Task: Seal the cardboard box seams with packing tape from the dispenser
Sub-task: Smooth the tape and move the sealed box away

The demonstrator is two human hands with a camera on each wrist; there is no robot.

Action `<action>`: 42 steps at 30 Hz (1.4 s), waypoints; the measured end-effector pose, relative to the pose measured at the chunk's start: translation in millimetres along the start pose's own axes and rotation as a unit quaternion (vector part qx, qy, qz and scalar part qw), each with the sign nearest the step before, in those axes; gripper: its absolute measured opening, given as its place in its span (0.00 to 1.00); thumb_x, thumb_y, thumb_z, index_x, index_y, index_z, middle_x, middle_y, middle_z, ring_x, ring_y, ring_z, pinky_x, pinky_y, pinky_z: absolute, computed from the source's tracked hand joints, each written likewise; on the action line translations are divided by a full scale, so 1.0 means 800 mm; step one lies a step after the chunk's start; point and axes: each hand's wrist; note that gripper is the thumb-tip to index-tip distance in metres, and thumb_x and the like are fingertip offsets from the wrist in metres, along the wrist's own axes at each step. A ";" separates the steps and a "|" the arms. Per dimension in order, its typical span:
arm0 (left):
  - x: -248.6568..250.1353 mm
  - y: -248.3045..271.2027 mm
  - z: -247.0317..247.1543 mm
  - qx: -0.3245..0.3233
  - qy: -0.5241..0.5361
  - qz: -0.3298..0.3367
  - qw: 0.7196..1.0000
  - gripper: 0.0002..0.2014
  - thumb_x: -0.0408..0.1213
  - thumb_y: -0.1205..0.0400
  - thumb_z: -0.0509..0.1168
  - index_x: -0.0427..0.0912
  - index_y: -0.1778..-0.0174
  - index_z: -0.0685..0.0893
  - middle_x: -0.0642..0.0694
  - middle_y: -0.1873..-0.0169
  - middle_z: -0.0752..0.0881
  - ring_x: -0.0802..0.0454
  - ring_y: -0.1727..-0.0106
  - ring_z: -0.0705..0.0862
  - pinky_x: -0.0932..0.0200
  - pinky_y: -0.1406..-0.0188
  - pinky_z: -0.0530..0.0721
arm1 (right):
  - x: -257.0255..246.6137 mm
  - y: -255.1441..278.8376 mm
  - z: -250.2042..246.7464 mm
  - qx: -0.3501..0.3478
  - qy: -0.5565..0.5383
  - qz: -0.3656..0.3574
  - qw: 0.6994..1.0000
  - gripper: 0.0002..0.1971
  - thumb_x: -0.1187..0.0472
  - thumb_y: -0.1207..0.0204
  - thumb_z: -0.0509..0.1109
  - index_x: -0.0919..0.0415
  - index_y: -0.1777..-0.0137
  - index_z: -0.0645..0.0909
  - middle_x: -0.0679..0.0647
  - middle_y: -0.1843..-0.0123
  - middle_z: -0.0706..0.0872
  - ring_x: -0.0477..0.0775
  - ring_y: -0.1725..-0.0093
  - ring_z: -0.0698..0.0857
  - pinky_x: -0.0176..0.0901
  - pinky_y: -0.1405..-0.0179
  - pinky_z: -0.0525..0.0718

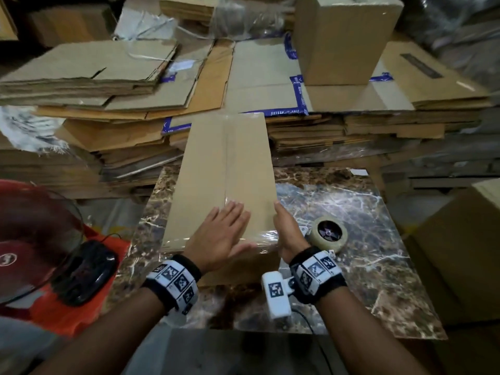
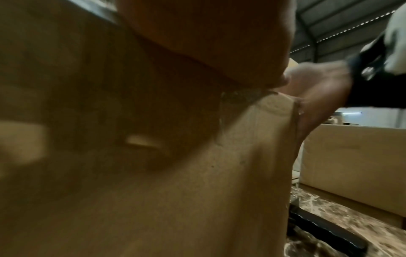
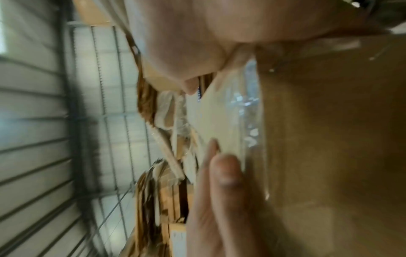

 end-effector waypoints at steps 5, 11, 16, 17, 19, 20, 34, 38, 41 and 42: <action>-0.003 -0.002 0.001 0.009 -0.042 0.050 0.998 0.49 0.76 0.21 0.41 0.39 0.16 0.61 0.36 0.16 0.61 0.40 0.15 0.59 0.37 0.19 0.65 | 0.013 -0.012 -0.013 -0.053 -0.072 0.012 0.996 0.26 0.38 0.18 0.60 0.55 0.32 0.83 0.61 0.39 0.90 0.64 0.37 0.87 0.63 0.30 0.79; -0.008 -0.005 0.009 -0.014 -0.053 0.053 0.997 0.54 0.78 0.26 0.49 0.41 0.14 0.50 0.38 0.14 0.52 0.41 0.13 0.50 0.40 0.16 0.54 | 0.025 -0.015 -0.004 0.042 -0.071 -0.056 0.995 0.25 0.45 0.18 0.66 0.62 0.28 0.79 0.62 0.37 0.89 0.62 0.38 0.88 0.59 0.34 0.83; -0.027 0.002 -0.003 -0.013 0.082 0.070 0.994 0.52 0.80 0.27 0.37 0.47 0.14 0.55 0.45 0.14 0.53 0.51 0.13 0.49 0.43 0.15 0.54 | 0.023 0.001 -0.001 0.152 0.268 -0.315 0.898 0.23 0.53 0.17 0.66 0.53 0.23 0.70 0.57 0.18 0.69 0.56 0.19 0.69 0.56 0.21 0.71; -0.033 0.004 -0.006 -0.015 0.150 0.063 0.987 0.50 0.79 0.26 0.35 0.48 0.14 0.58 0.47 0.14 0.55 0.54 0.14 0.50 0.46 0.15 0.53 | 0.024 0.007 0.002 0.137 0.336 -0.365 0.857 0.19 0.54 0.16 0.65 0.54 0.26 0.74 0.57 0.16 0.66 0.54 0.16 0.63 0.52 0.19 0.66; -0.049 0.007 -0.010 -0.001 0.236 0.057 0.970 0.49 0.78 0.24 0.36 0.47 0.16 0.64 0.47 0.15 0.61 0.58 0.15 0.54 0.53 0.15 0.54 | 0.038 0.017 0.007 0.104 0.428 -0.429 0.788 0.15 0.53 0.14 0.62 0.57 0.34 0.82 0.58 0.16 0.66 0.50 0.16 0.58 0.44 0.19 0.58; -0.059 0.009 -0.011 0.014 0.238 0.058 0.969 0.49 0.77 0.23 0.36 0.46 0.17 0.66 0.47 0.16 0.63 0.58 0.16 0.56 0.54 0.16 0.55 | 0.048 0.020 0.008 0.099 0.459 -0.448 0.761 0.17 0.52 0.13 0.58 0.59 0.37 0.84 0.59 0.18 0.69 0.51 0.17 0.61 0.42 0.19 0.57; -0.103 0.034 0.007 0.030 0.007 0.111 0.993 0.47 0.74 0.19 0.39 0.40 0.16 0.64 0.38 0.17 0.62 0.42 0.15 0.60 0.46 0.17 0.55 | 0.025 0.032 -0.037 -0.084 0.512 -0.409 0.750 0.31 0.37 0.15 0.46 0.50 0.22 0.75 0.43 0.16 0.65 0.40 0.14 0.52 0.35 0.19 0.51; -0.102 0.033 0.010 0.048 -0.001 0.114 0.992 0.47 0.75 0.19 0.42 0.39 0.18 0.68 0.37 0.19 0.68 0.41 0.17 0.65 0.44 0.19 0.60 | 0.036 0.013 -0.047 -0.071 0.614 -0.471 0.630 0.29 0.39 0.14 0.49 0.52 0.19 0.70 0.48 0.15 0.64 0.50 0.14 0.53 0.46 0.16 0.57; -0.103 0.032 0.012 0.053 -0.012 0.109 0.993 0.47 0.75 0.20 0.43 0.40 0.19 0.68 0.38 0.19 0.68 0.43 0.18 0.66 0.46 0.20 0.58 | 0.040 0.009 -0.044 -0.047 0.611 -0.489 0.620 0.32 0.35 0.15 0.49 0.53 0.21 0.71 0.51 0.16 0.67 0.52 0.14 0.55 0.53 0.18 0.66; -0.104 0.031 0.013 0.053 -0.015 0.108 0.993 0.47 0.76 0.20 0.43 0.40 0.18 0.68 0.39 0.19 0.68 0.43 0.17 0.66 0.46 0.20 0.56 | 0.038 0.009 -0.044 -0.048 0.617 -0.491 0.613 0.34 0.33 0.17 0.49 0.53 0.20 0.71 0.51 0.15 0.66 0.53 0.14 0.55 0.56 0.19 0.69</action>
Point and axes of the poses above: each hand's wrist, its own y-axis away from the middle knuckle, its own z-axis out of the palm, x = y × z
